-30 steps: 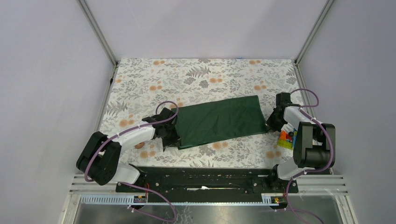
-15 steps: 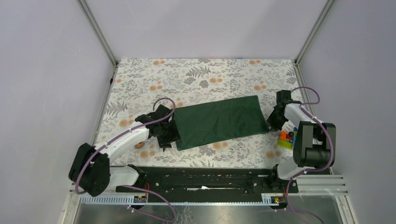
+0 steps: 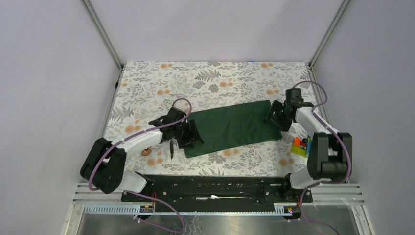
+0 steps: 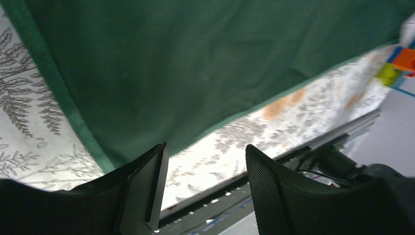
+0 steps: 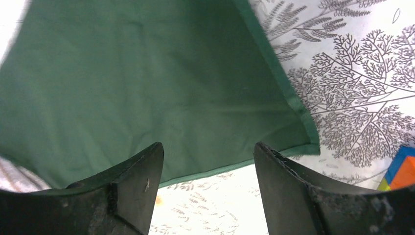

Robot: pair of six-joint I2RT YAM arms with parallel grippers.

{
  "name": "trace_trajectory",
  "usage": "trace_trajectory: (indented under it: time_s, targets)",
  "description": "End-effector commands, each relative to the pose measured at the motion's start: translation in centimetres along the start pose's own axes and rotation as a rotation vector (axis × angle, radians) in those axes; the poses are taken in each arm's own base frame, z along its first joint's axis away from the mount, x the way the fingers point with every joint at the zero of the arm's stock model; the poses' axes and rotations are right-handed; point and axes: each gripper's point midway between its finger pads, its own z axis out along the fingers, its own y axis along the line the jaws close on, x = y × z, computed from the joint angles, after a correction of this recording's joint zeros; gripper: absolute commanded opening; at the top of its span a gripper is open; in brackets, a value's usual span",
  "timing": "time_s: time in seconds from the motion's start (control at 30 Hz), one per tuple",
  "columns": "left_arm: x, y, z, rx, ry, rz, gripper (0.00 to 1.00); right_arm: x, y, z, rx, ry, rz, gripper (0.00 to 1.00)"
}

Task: Fold the napkin into a case and place the utensils inside
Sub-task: Smooth out the rectangle-folded napkin at the center of the board.

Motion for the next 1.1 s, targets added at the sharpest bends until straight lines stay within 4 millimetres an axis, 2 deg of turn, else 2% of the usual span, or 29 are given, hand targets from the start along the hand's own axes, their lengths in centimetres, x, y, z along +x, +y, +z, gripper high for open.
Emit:
trace_trajectory:
  time_s: [0.0,0.07,0.13,0.23,0.33,0.43,0.53,0.63,0.77,0.87,0.97,1.0,1.07]
  targets:
    - [-0.1,1.8,2.7,0.019,-0.036,-0.016,0.66,1.6,-3.1,3.1,0.126,0.073,0.014,0.76]
    - [0.6,3.2,2.9,-0.006,-0.036,-0.010,0.69,1.9,-4.3,3.1,0.182,0.063,0.012,0.76]
    - [0.0,2.4,1.7,0.015,-0.078,0.034,0.74,1.1,-3.6,2.3,0.171,0.021,-0.021,0.79]
    - [-3.1,-0.9,-0.8,0.086,-0.191,0.108,0.86,-0.9,1.0,1.1,0.078,-0.063,-0.131,0.96]
    - [-6.4,-3.4,-2.1,0.175,-0.250,0.098,0.89,-3.2,5.9,1.6,-0.102,-0.058,-0.135,1.00]
    - [-9.6,-4.9,-1.7,0.297,-0.258,0.022,0.90,-5.7,11.1,2.8,-0.305,-0.031,-0.118,1.00]
    - [-13.1,-4.5,0.5,0.284,-0.292,-0.003,0.89,-7.9,14.0,4.6,-0.398,-0.015,-0.111,1.00]
    - [-16.1,-3.1,2.3,0.245,-0.334,-0.034,0.89,-8.9,14.5,7.0,-0.432,0.026,-0.086,1.00]
    - [-18.7,-1.7,3.8,0.198,-0.353,-0.050,0.89,-8.9,13.8,8.4,-0.439,0.058,-0.067,0.99]
    - [-19.8,-0.5,4.6,0.172,-0.361,-0.062,0.89,-8.8,12.1,9.2,-0.421,0.060,-0.049,0.99]
    - [-20.3,1.5,5.6,0.137,-0.360,-0.113,0.90,-8.5,10.4,10.5,-0.394,0.068,-0.032,0.99]
    - [-20.2,2.1,5.8,0.130,-0.359,-0.132,0.90,-9.1,9.1,10.9,-0.368,0.053,-0.024,0.99]
    - [-20.1,3.1,5.9,0.107,-0.360,-0.154,0.90,-9.6,7.9,11.7,-0.326,0.034,-0.037,0.99]
